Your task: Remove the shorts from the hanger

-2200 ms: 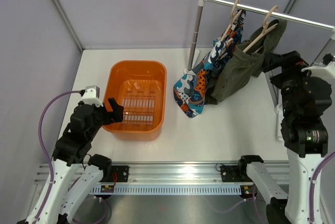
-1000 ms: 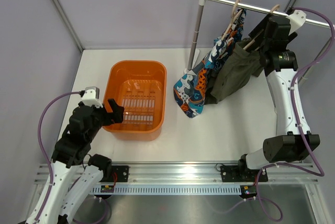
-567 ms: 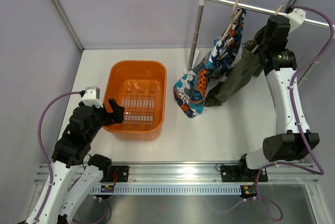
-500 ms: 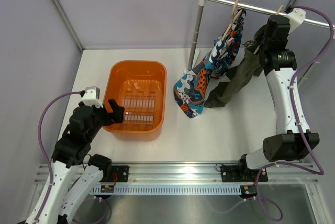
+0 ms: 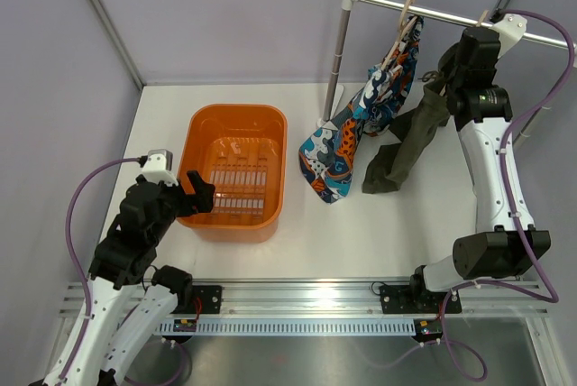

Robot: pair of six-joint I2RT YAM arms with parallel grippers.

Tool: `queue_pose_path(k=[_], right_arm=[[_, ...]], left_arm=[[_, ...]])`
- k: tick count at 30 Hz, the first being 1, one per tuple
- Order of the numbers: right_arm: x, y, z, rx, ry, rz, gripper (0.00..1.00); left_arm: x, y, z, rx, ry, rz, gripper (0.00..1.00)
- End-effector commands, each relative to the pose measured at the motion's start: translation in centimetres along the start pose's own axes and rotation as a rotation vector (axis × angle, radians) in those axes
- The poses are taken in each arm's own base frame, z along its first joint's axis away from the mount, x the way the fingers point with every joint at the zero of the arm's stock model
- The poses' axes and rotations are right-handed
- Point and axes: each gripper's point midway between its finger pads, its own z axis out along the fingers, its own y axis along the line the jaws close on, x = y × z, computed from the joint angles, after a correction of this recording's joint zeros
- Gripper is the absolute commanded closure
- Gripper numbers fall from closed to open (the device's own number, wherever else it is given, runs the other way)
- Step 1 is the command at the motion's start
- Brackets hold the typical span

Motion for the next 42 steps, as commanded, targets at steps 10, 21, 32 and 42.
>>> queue_pose_path(k=[10, 21, 32, 42], right_arm=[[-2.8, -0.8, -1.1, 0.021, -0.084, -0.012, 0.70], [-1.9, -1.0, 1.6, 0.082, -0.113, -0.061, 0.58], [-2.5, -1.4, 2.8, 0.119, -0.177, -0.093, 0.67], [-3.9, -0.8, 1.4, 0.094, -0.182, -0.114, 1.00]], left_arm=[[-0.6, -0.8, 0.3, 0.036, -0.026, 0.010, 0.01], [-0.3, -1.2, 0.4, 0.053, -0.013, 0.020, 0.01], [-0.1, -1.6, 0.4, 0.067, -0.002, 0.028, 0.01], [-0.1, -1.7, 0.3, 0.072, -0.003, 0.030, 0.01]])
